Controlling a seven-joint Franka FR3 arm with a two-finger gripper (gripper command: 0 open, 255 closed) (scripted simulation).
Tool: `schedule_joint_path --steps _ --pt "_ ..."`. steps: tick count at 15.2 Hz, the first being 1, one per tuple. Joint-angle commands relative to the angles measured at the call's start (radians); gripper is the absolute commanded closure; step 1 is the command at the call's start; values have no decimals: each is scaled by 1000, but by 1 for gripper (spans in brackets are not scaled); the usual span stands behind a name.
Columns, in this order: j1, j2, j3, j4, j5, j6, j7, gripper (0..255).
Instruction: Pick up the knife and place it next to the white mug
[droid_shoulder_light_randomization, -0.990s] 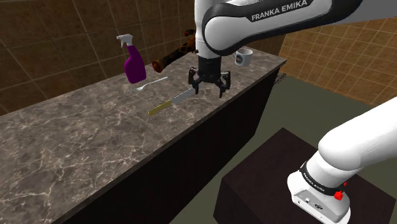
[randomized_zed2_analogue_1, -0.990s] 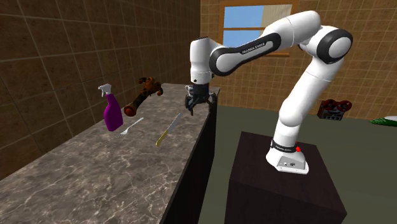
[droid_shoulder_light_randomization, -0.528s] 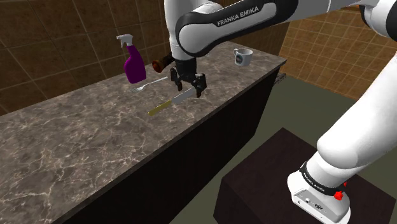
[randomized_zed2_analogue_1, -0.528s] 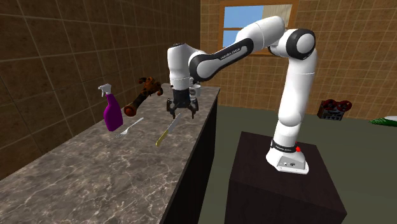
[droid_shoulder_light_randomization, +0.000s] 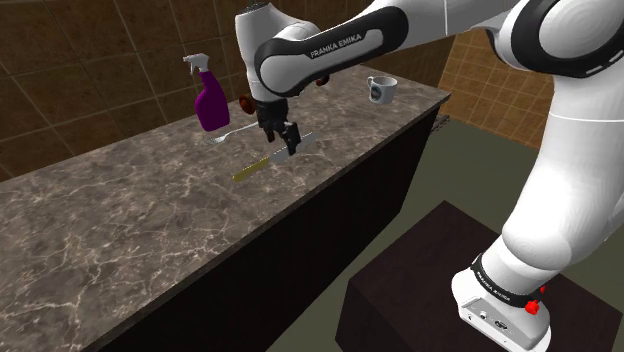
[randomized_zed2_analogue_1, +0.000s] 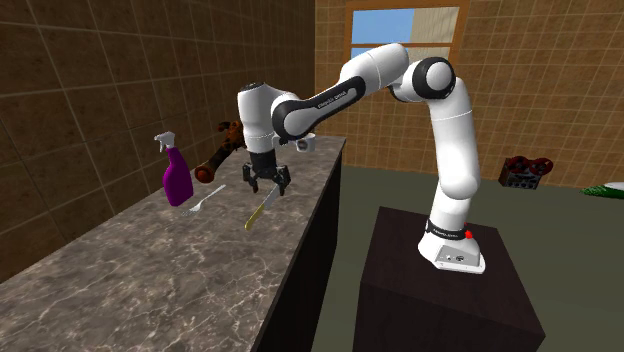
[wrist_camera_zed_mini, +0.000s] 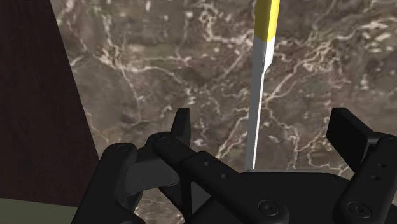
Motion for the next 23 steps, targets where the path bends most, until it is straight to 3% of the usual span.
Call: schedule_joint_path --steps 1,12,13,23 --pt "2 11 -5 -12 -9 20 9 0" --pt "0 23 -11 -44 -21 62 17 0" --pt "0 23 -11 -44 -21 62 17 255" --pt "-1 18 -9 -37 -17 51 14 255"
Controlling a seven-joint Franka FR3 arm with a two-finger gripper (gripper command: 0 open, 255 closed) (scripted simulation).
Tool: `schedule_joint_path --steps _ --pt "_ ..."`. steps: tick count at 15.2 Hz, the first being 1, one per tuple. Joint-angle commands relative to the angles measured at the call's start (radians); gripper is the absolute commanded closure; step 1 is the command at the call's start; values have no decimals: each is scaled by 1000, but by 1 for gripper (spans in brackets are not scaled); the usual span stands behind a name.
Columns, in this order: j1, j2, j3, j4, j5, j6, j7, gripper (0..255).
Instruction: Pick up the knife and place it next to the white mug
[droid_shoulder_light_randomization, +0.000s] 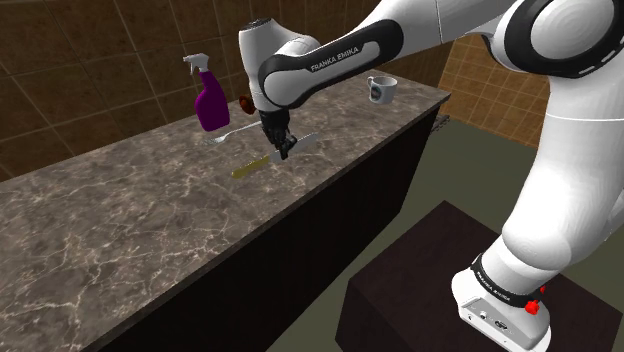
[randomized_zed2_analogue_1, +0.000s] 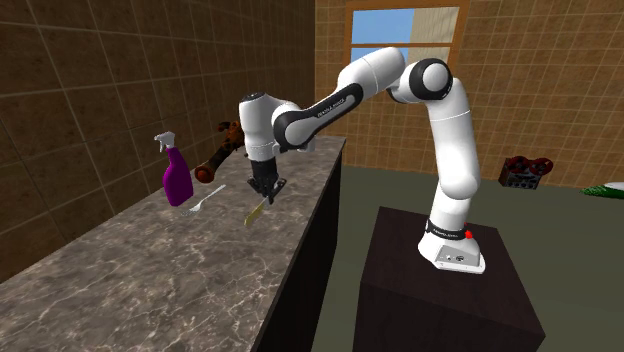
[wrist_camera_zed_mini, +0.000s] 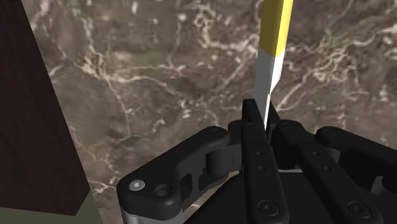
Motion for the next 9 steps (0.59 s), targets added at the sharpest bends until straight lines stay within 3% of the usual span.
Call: schedule_joint_path --steps 1,9 --pt "-1 -7 3 11 6 -17 -5 255" --pt "-3 -37 14 82 32 -110 -28 255"
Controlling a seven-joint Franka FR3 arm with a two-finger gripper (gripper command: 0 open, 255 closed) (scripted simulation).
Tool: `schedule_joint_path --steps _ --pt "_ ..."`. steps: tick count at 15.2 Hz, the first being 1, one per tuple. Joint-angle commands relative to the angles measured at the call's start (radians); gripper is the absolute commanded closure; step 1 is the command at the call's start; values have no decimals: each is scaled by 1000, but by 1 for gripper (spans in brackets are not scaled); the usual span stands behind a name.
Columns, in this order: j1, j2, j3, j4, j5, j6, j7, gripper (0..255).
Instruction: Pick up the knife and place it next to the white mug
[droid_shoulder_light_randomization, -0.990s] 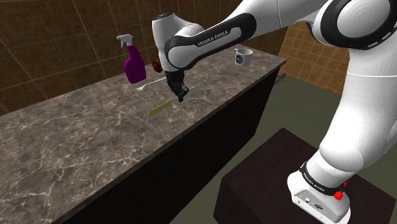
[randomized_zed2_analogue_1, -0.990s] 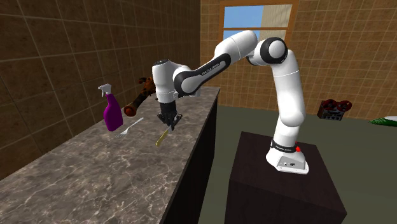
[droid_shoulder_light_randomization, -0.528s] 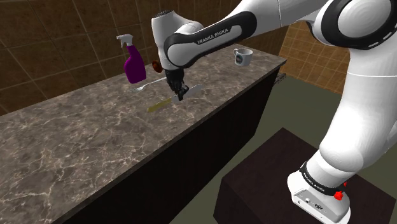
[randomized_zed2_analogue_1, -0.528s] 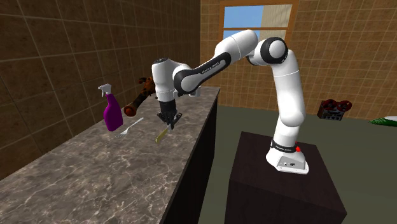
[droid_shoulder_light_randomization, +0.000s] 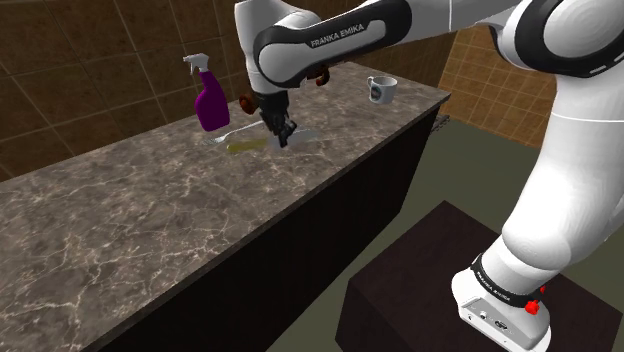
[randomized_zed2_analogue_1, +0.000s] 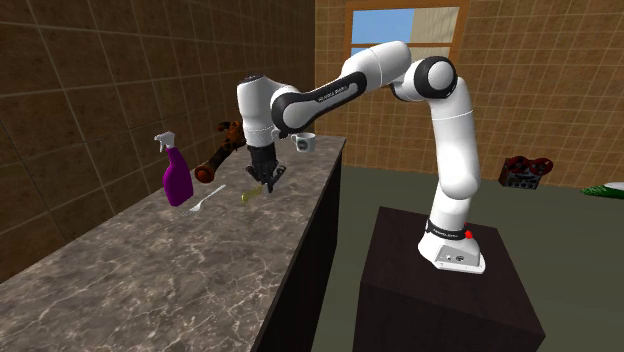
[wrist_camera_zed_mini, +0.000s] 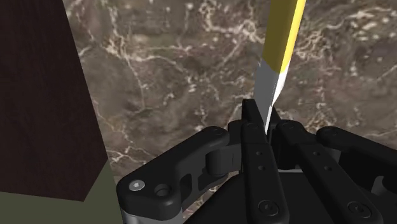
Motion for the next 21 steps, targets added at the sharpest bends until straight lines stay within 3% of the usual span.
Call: schedule_joint_path --steps 1,20,21 --pt "1 -5 2 21 5 -26 -5 255" --pt "30 -10 14 262 17 -265 -35 255" --pt "4 -32 10 235 30 -253 -60 255"
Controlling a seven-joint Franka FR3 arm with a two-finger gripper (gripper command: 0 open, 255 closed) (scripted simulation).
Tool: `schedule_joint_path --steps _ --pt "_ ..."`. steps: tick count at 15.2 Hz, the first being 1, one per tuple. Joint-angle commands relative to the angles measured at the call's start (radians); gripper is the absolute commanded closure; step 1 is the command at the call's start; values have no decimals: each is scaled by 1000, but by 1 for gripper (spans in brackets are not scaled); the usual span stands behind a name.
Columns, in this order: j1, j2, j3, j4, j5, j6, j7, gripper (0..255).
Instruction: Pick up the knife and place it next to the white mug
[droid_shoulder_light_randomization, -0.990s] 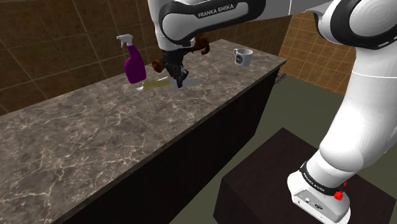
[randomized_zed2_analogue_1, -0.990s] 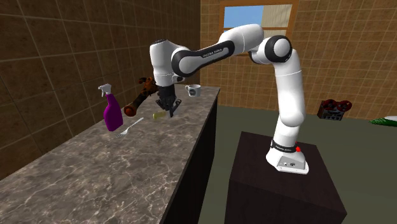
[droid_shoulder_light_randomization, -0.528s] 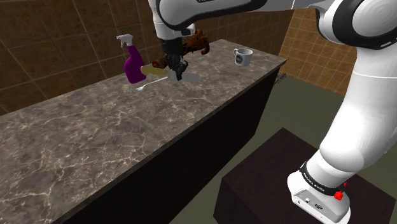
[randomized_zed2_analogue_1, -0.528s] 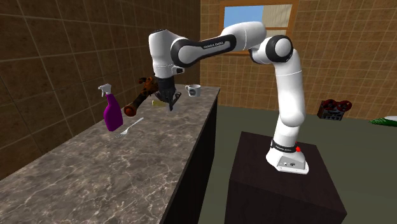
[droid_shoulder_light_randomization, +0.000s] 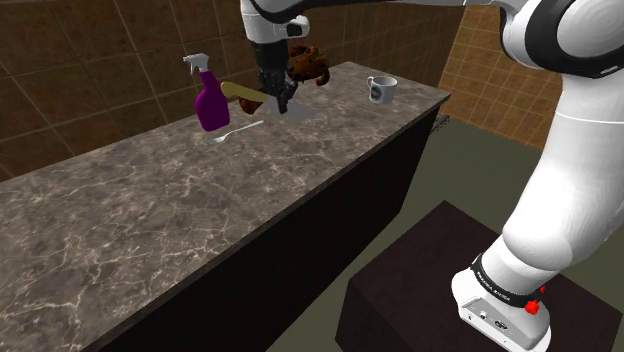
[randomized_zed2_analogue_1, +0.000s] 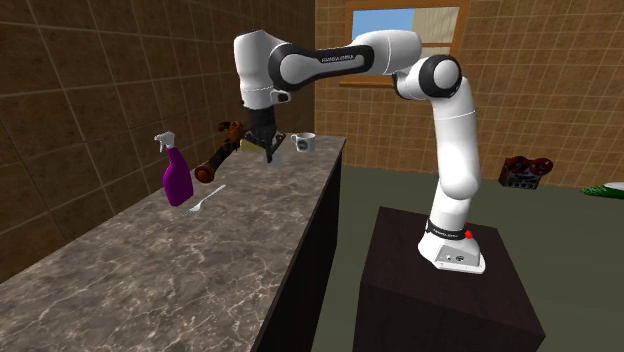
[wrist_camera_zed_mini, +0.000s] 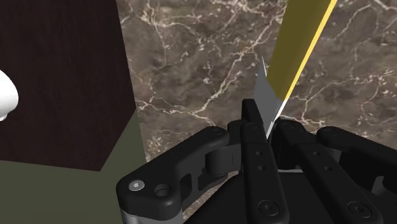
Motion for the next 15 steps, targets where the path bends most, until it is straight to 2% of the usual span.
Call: schedule_joint_path --steps 1,8,15 --pt "-33 -24 -7 -22 14 7 -37 255" --pt "-180 -139 -57 -152 81 67 -218 255" --pt "-289 -195 -125 -211 113 103 -393 255"
